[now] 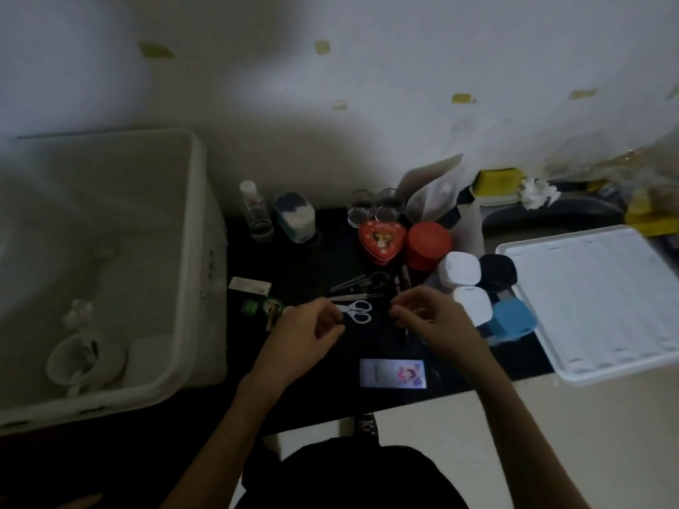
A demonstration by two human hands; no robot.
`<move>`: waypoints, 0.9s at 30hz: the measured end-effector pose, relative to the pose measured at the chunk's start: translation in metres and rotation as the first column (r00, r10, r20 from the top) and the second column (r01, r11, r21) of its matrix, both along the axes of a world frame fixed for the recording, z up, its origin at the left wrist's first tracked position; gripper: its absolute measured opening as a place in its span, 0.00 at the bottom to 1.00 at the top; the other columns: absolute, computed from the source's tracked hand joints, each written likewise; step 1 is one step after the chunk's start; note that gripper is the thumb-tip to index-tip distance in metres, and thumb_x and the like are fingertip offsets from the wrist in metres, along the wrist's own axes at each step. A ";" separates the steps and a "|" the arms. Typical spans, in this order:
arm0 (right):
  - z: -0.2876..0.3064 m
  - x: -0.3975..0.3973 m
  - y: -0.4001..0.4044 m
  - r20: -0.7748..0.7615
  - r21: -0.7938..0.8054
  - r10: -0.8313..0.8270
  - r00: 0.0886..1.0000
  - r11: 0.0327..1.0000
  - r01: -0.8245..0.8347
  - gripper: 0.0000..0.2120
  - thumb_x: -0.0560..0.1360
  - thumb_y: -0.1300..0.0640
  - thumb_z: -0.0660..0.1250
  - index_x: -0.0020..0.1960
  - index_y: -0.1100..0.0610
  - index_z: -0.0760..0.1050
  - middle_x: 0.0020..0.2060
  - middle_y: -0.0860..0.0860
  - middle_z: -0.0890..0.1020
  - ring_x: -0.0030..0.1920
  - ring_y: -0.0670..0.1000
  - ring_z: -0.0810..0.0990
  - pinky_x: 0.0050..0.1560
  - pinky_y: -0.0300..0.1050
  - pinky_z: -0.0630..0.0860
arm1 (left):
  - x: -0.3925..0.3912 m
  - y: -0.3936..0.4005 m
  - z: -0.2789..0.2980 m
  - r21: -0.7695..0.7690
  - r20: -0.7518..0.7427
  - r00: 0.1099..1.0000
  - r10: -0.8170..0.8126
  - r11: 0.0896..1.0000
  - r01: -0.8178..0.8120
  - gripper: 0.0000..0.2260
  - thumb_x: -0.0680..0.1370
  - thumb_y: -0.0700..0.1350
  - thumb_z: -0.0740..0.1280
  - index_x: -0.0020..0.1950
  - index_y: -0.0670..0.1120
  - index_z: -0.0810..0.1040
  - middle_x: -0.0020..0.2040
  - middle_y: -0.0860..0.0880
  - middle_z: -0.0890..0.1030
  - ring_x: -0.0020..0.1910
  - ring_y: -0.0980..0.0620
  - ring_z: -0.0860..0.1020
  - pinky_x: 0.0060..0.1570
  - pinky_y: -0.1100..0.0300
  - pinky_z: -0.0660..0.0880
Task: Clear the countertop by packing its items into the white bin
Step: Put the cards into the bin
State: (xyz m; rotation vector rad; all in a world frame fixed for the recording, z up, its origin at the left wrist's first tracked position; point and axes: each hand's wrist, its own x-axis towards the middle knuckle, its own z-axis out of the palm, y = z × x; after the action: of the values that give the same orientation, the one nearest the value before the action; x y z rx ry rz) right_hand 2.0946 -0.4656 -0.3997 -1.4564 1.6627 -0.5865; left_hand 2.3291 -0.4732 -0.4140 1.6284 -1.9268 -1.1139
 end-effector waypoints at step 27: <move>-0.185 -0.032 0.025 -0.556 0.162 0.449 0.700 0.884 -0.439 0.21 0.67 0.52 0.73 0.57 0.56 0.74 0.55 0.56 0.75 0.56 0.58 0.73 0.51 0.50 0.69 | -0.097 0.024 -0.173 0.162 0.580 0.732 -0.359 0.931 0.328 0.24 0.68 0.43 0.72 0.61 0.42 0.69 0.60 0.43 0.68 0.59 0.43 0.68 0.52 0.51 0.73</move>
State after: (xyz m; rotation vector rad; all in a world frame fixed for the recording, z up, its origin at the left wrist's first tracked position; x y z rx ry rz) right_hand 2.0627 -0.4404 -0.5851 -2.0806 1.6349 0.1809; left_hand 2.2316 -0.4494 -0.5870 1.8586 -2.7240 -0.8122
